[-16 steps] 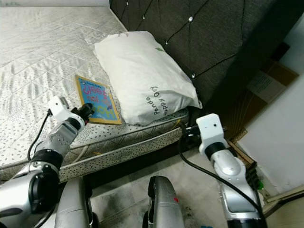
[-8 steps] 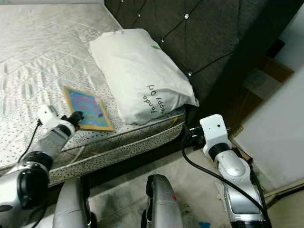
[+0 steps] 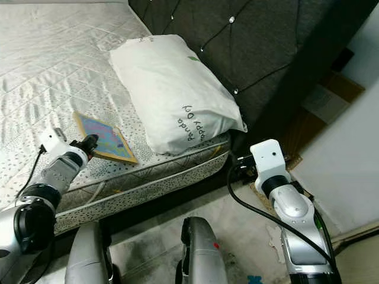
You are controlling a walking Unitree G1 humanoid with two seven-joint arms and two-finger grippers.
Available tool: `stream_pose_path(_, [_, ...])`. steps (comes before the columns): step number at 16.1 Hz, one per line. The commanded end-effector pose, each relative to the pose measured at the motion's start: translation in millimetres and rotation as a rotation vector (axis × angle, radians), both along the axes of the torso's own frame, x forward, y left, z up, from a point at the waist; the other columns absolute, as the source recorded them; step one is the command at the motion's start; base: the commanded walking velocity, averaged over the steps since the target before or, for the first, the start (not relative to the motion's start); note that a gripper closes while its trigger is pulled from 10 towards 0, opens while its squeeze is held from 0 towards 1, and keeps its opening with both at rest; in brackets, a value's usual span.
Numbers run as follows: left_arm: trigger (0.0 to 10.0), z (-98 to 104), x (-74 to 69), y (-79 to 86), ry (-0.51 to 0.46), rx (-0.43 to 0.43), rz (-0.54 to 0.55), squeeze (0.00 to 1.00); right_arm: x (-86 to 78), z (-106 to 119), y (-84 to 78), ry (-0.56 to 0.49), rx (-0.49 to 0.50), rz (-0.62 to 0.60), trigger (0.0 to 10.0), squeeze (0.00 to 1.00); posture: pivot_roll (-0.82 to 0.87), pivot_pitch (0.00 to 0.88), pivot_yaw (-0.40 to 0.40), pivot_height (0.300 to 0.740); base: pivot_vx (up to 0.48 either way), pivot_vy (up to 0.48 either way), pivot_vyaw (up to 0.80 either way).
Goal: Clean up the room
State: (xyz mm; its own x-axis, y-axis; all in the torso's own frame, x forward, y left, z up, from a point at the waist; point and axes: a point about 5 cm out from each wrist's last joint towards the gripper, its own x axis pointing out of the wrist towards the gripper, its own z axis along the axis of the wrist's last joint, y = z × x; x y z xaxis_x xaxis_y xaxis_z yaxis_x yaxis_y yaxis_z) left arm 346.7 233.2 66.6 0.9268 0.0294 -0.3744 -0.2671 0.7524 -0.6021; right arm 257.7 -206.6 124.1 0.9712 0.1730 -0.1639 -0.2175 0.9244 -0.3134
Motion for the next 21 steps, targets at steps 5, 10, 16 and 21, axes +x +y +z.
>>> stream_pose_path(5, [10.0, 7.6, -1.4, 24.2, 0.038, 0.14, 0.053, 1.0, 3.4, 5.3, -2.8, -0.019, 0.002, -0.024, 10.0, 0.0, -0.25, 0.023, -0.165, 0.597, 0.0, 0.0, 0.0])
stream_pose_path(10, [10.0, 9.6, -6.4, 41.8, 0.088, 0.286, 0.049, 1.0, 8.7, 4.4, 2.9, -0.029, 0.018, -0.019, 10.0, 0.0, -0.23, 0.007, -0.156, 0.597, 0.0, 0.0, 0.0])
stream_pose_path(16, [10.0, 20.3, 1.9, 33.3, -0.01, 0.379, 0.045, 1.0, 20.3, -2.4, 22.5, -0.046, 0.085, -0.012, 10.0, 0.0, -0.15, 0.0, -0.123, 0.597, 0.0, 0.0, 0.0])
stream_pose_path(21, [10.0, 18.5, -10.1, 9.5, -0.186, 0.559, 0.036, 1.0, 36.7, -7.4, 58.1, -0.052, 0.196, 0.025, 10.0, 0.0, -0.03, 0.0, -0.097, 0.597, 0.0, 0.0, 0.0])
